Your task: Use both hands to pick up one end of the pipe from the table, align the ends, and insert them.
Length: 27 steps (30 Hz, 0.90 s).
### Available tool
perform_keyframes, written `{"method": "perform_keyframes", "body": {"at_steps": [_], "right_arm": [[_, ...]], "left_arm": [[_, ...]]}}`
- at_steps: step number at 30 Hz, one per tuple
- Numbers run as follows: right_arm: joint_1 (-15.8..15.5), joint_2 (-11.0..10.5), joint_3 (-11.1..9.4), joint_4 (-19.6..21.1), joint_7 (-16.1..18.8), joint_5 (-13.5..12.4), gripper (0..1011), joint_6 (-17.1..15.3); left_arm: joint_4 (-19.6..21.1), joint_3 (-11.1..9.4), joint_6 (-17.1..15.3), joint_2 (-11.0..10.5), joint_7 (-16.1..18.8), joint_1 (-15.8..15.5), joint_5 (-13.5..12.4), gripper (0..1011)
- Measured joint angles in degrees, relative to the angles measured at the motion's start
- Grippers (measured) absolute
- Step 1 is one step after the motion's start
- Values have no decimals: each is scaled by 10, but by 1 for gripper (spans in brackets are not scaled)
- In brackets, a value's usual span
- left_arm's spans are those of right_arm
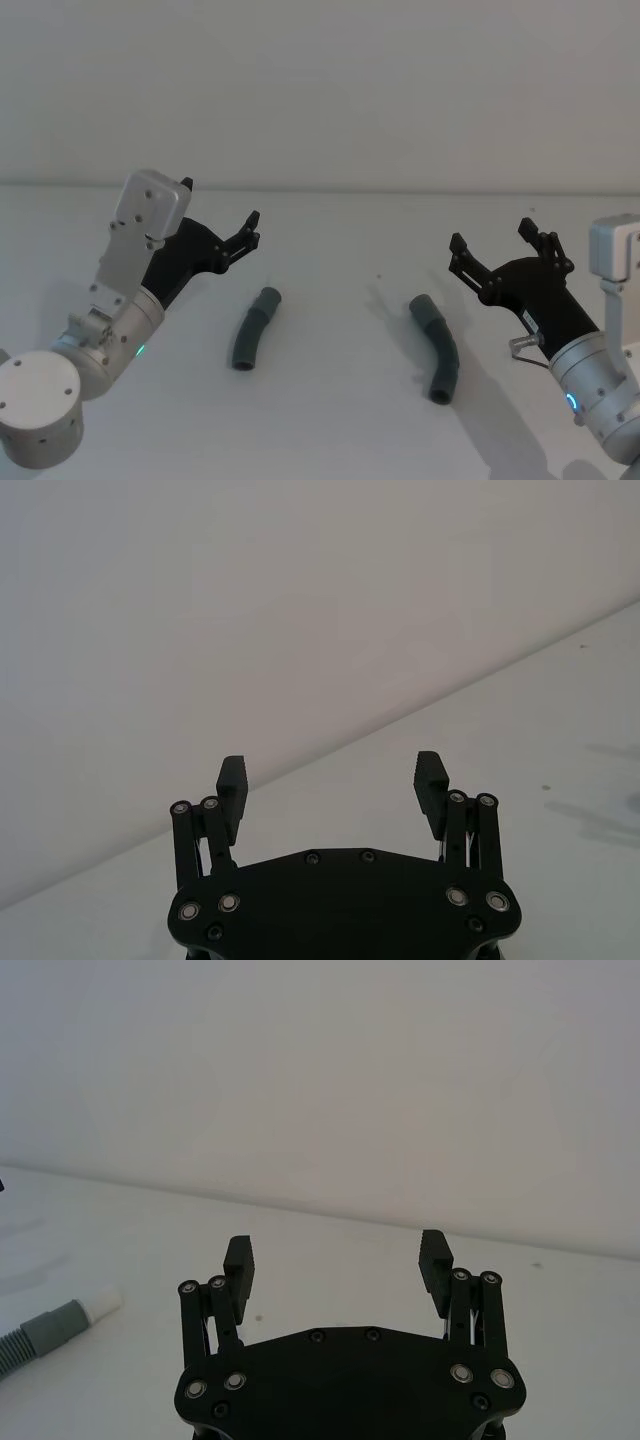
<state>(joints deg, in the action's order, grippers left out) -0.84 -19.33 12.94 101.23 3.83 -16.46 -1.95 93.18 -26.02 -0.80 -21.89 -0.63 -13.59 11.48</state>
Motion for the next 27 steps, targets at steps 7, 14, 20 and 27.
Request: {"method": "perform_keyframes", "body": {"at_steps": [7,14,20,27], "right_arm": [[0,0,0,0,0,0,1000,0],[0,0,0,0,0,0,1000,0],[0,0,0,0,0,0,1000,0],[0,0,0,0,0,0,1000,0]], "left_arm": [[0,0,0,0,0,0,0,1001],[2,2,-4,0,-7,1,5,1001],[12,6,-28,1,-22,6,25,1001],[34,12,-74,1,-35,15,52,1001]]}}
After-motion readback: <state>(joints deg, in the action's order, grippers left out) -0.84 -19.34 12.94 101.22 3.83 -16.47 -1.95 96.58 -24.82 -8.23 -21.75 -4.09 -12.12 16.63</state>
